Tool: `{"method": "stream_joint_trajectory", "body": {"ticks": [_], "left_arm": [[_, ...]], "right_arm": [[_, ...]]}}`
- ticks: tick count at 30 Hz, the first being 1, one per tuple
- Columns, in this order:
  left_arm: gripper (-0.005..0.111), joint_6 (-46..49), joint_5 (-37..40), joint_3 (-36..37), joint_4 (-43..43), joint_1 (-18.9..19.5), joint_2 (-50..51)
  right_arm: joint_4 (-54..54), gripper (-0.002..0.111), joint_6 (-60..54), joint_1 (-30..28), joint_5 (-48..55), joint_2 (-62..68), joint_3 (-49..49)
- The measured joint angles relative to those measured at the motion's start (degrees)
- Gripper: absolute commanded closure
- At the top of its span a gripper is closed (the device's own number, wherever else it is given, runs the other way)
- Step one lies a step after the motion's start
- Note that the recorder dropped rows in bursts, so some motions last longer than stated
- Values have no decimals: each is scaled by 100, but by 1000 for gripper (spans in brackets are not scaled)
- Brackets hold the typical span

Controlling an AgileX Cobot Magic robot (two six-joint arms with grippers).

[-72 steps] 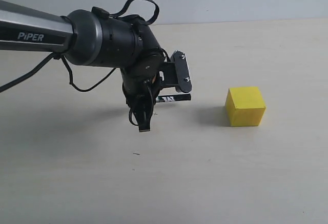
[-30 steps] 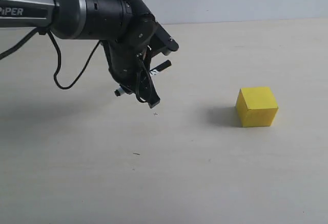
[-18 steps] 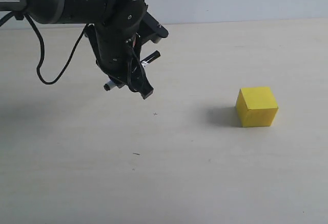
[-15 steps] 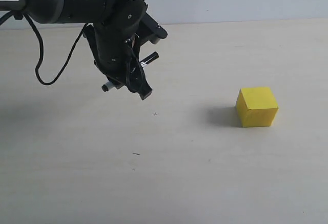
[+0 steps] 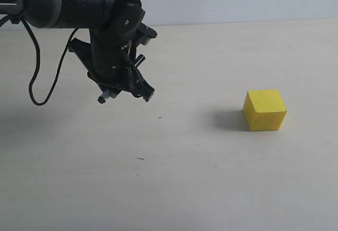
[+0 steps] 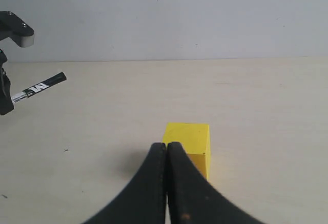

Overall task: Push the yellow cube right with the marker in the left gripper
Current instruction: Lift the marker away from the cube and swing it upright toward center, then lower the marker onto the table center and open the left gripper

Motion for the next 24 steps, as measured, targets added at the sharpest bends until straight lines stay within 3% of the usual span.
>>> {"method": "stream_joint_trajectory", "body": {"ticks": [10, 16, 24], "left_arm": [[107, -2687, -48, 0, -380, 0, 0], [107, -2921, -219, 0, -1172, -12, 0], [107, -2944, -325, 0, -1356, -248, 65]], "right_arm": [[0, 108, 0, 0, 0, 0, 0], [0, 108, 0, 0, 0, 0, 0], [0, 108, 0, 0, 0, 0, 0]]}}
